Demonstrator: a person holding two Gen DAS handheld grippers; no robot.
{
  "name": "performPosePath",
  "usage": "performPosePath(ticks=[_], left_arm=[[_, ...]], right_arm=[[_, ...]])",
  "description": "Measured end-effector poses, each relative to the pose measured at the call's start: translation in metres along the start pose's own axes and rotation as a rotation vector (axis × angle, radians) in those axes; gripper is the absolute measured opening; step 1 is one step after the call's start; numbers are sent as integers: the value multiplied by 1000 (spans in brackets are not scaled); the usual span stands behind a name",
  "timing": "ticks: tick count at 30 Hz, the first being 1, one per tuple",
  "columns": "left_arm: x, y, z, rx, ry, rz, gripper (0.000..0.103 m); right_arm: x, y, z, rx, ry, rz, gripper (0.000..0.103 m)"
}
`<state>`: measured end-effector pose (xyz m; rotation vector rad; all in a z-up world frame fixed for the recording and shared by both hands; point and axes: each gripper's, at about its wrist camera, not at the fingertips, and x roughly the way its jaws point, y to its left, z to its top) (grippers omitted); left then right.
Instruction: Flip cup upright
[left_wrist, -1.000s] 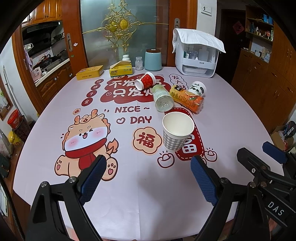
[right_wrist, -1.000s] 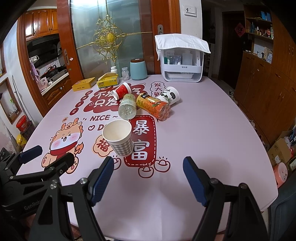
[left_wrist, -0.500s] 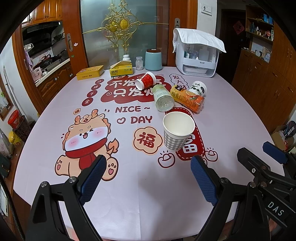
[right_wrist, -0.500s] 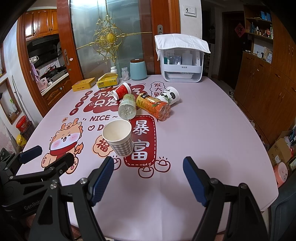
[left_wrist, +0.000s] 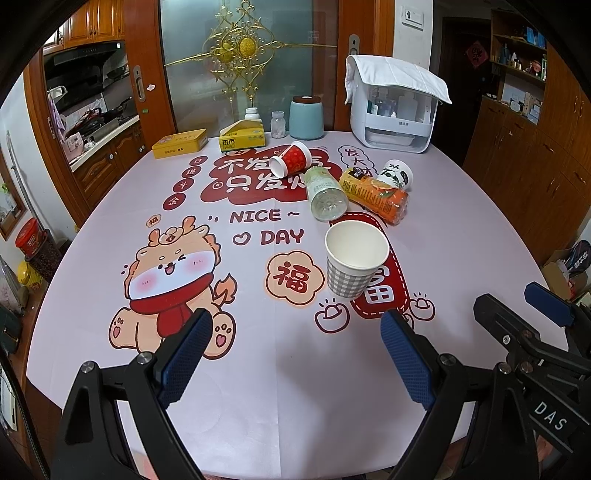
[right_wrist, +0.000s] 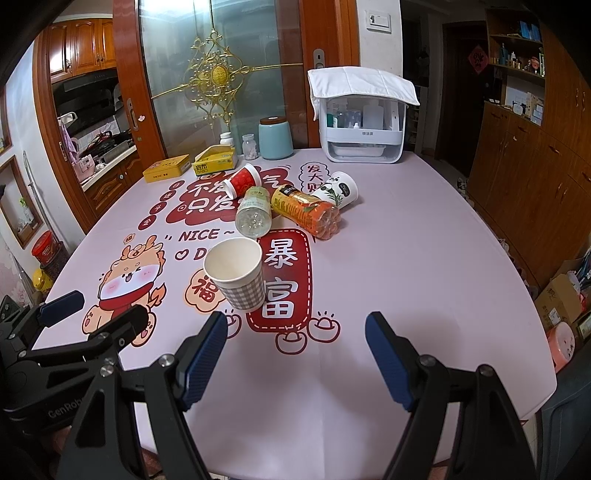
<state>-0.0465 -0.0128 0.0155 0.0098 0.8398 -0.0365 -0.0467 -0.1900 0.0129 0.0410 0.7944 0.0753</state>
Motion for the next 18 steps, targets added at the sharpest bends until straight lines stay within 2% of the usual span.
performPosePath(ticks=[18], left_arm=[[0,8,-7,-6,7,2,91]], right_arm=[[1,0,-1,1,2,1,77]])
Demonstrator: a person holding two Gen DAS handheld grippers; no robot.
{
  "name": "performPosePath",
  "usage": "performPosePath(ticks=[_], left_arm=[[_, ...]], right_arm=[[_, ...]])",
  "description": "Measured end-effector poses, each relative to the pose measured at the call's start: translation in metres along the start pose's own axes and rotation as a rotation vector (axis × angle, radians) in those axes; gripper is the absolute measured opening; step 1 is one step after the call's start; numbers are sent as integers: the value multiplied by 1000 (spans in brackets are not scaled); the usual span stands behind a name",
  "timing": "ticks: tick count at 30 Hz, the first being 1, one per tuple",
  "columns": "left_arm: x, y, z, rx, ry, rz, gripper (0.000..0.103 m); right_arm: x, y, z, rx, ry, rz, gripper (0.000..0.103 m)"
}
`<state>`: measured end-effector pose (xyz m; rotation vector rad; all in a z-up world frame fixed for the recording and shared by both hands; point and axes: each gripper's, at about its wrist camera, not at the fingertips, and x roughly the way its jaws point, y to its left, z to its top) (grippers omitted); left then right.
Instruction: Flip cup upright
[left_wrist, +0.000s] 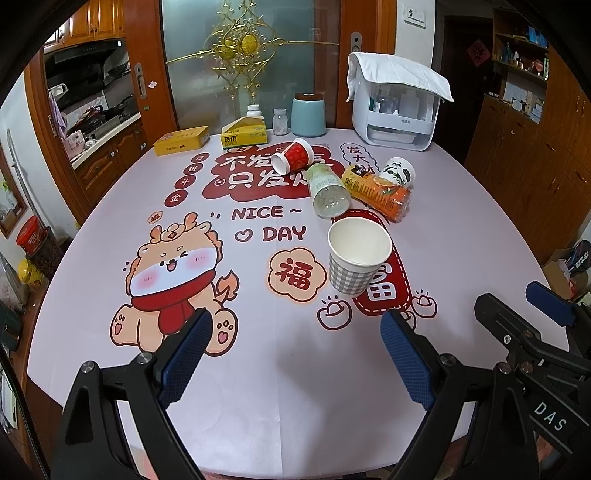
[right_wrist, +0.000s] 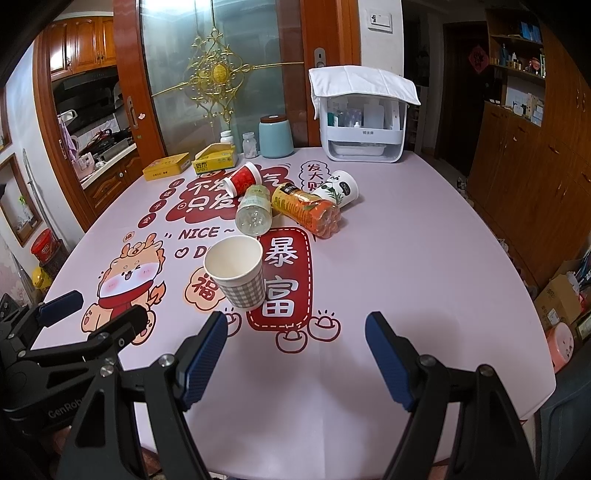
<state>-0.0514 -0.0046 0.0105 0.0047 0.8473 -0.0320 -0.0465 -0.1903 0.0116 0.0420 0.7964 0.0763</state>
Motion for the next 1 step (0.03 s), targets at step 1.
performPosePath(ticks=[1], left_arm=[[-1,1,-1,-1,1,1,91]], right_arm=[[0,0,0,0,1,0,77]])
